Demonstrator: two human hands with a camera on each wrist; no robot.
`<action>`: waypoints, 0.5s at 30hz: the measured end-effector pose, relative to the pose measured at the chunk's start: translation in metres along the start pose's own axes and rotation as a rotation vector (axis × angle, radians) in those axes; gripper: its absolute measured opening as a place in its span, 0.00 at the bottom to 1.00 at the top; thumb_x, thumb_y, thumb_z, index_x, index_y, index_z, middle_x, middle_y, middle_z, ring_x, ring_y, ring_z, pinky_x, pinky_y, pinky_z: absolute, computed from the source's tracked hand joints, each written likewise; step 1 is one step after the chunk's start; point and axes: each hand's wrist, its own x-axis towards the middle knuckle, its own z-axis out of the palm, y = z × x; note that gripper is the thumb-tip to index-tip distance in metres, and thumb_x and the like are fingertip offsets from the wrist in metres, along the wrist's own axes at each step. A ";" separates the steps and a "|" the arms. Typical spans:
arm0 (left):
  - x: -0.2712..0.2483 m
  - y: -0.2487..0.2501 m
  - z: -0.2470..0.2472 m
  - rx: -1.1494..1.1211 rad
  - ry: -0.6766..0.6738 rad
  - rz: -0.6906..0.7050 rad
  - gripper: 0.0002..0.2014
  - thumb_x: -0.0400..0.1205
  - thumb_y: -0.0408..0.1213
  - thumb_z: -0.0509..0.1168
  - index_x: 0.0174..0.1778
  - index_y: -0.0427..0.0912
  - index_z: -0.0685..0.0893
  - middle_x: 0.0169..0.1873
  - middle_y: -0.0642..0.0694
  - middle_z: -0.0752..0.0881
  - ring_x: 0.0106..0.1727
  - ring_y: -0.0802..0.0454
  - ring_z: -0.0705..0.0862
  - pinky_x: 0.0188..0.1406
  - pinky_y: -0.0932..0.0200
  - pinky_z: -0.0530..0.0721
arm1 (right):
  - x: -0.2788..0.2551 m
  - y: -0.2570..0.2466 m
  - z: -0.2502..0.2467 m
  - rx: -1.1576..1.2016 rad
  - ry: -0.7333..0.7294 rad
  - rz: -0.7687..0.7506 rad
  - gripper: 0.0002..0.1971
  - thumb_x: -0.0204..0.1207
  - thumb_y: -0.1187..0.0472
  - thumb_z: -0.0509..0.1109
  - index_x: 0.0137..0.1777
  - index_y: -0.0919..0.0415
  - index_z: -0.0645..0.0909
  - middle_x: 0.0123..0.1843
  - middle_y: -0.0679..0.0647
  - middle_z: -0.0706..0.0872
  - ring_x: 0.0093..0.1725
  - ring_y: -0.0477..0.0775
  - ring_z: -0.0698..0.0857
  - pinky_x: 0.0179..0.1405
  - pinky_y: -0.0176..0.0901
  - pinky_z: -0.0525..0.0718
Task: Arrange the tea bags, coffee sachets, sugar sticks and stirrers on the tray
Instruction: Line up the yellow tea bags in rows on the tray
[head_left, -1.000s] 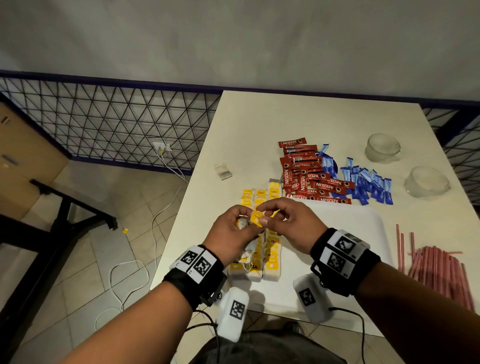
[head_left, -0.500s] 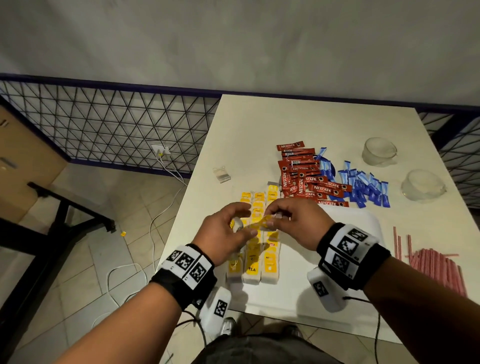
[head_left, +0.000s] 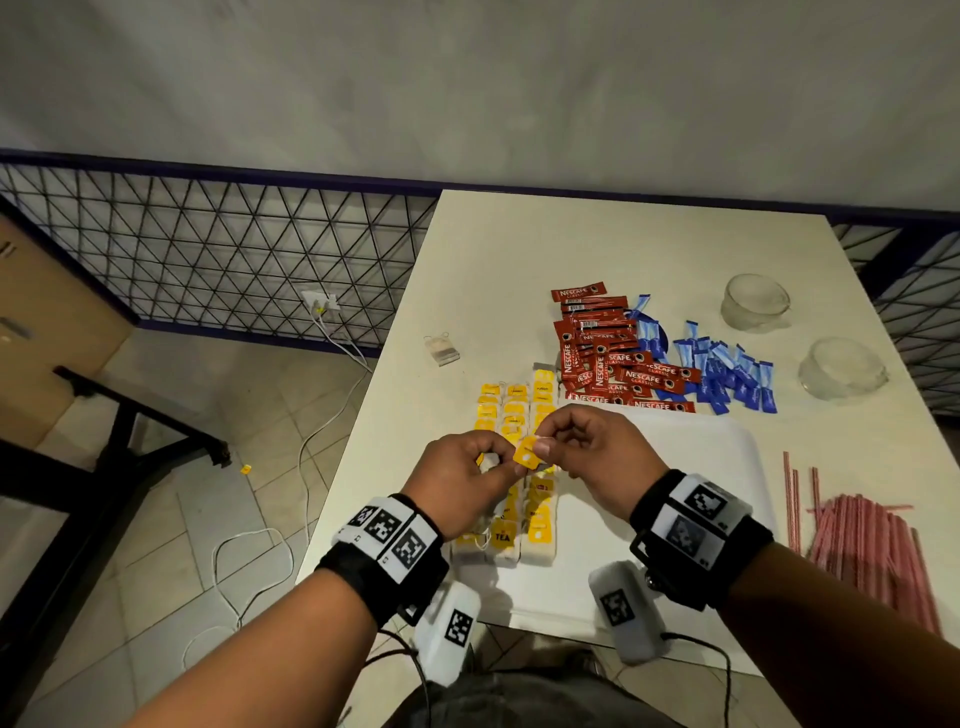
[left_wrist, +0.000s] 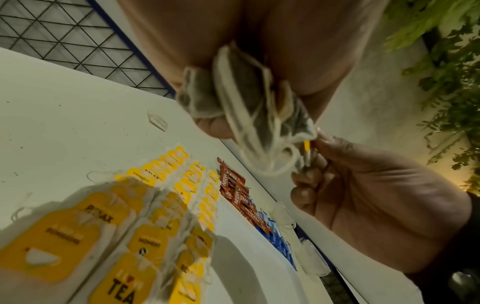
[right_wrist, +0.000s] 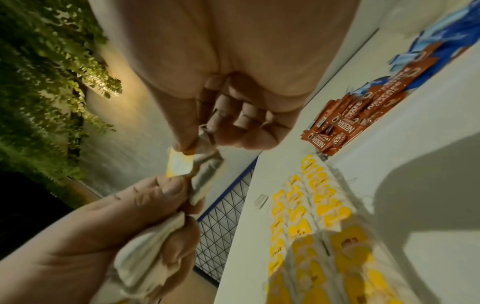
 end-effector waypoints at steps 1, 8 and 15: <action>-0.001 0.001 -0.001 0.008 -0.029 -0.003 0.06 0.77 0.39 0.74 0.38 0.44 0.84 0.17 0.54 0.80 0.16 0.57 0.74 0.22 0.68 0.72 | 0.001 0.000 -0.001 -0.002 0.009 -0.004 0.06 0.73 0.66 0.76 0.40 0.55 0.84 0.35 0.46 0.86 0.33 0.40 0.81 0.34 0.29 0.76; 0.003 0.012 -0.008 -0.085 -0.072 -0.044 0.04 0.79 0.41 0.72 0.40 0.47 0.85 0.18 0.54 0.78 0.16 0.57 0.73 0.20 0.67 0.73 | 0.005 -0.008 -0.007 -0.145 -0.061 -0.043 0.07 0.74 0.62 0.76 0.40 0.49 0.84 0.37 0.45 0.85 0.35 0.40 0.81 0.39 0.34 0.78; 0.006 0.011 -0.003 -0.065 -0.008 -0.019 0.12 0.79 0.40 0.72 0.33 0.46 0.77 0.13 0.53 0.75 0.14 0.57 0.69 0.19 0.70 0.69 | -0.002 0.005 0.000 -0.101 0.014 0.063 0.07 0.73 0.60 0.77 0.39 0.52 0.81 0.31 0.45 0.80 0.29 0.41 0.76 0.36 0.38 0.75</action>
